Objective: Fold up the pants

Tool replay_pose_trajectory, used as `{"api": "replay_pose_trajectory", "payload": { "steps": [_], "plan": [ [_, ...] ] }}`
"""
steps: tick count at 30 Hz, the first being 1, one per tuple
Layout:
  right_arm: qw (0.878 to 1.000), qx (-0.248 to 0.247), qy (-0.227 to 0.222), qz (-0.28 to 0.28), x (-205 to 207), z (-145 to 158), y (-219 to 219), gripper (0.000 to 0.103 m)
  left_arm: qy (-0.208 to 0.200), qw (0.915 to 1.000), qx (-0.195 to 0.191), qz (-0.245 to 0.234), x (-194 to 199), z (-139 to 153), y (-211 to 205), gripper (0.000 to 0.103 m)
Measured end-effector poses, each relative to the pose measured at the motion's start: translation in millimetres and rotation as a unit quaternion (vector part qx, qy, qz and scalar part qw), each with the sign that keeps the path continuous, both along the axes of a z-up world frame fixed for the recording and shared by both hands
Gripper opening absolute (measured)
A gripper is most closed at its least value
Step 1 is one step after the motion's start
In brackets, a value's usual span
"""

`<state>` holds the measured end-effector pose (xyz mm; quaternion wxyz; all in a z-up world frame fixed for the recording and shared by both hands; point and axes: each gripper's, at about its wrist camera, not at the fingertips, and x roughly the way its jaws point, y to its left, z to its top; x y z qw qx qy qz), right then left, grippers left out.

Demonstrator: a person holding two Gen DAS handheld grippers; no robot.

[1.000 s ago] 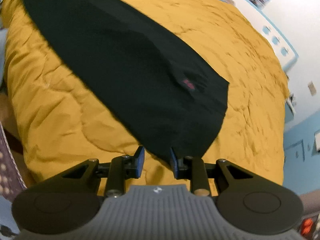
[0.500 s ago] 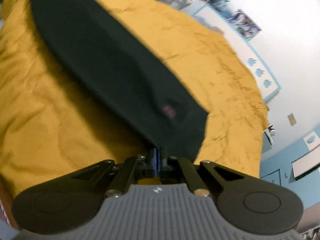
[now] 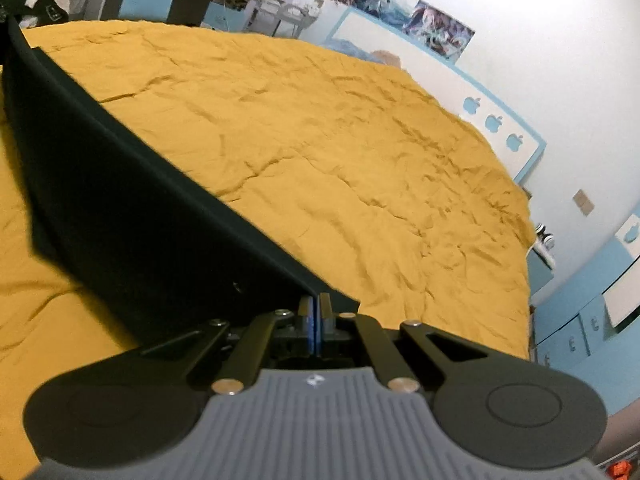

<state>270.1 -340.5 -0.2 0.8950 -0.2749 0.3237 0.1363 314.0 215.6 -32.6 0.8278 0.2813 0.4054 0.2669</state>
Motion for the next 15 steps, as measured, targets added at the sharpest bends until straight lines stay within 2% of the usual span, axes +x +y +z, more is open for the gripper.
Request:
{"api": "replay_pose_trajectory", "payload": {
  "steps": [5, 11, 15],
  "plan": [
    [0.999, 0.011, 0.035, -0.004, 67.2, -32.0, 6.3, 0.000, 0.045, 0.9979, 0.046, -0.007, 49.1, -33.7, -7.1, 0.002],
    [0.996, 0.033, 0.076, -0.028, 127.7, -83.6, 2.7, 0.000, 0.090, 0.9945, 0.054, -0.003, 91.4, -73.0, -10.2, 0.002],
    [0.995, 0.034, 0.092, -0.030, 147.7, -111.1, 5.7, 0.000, 0.116, 0.9912, 0.064, -0.006, 104.0, -94.9, -11.3, 0.002]
  ]
}}
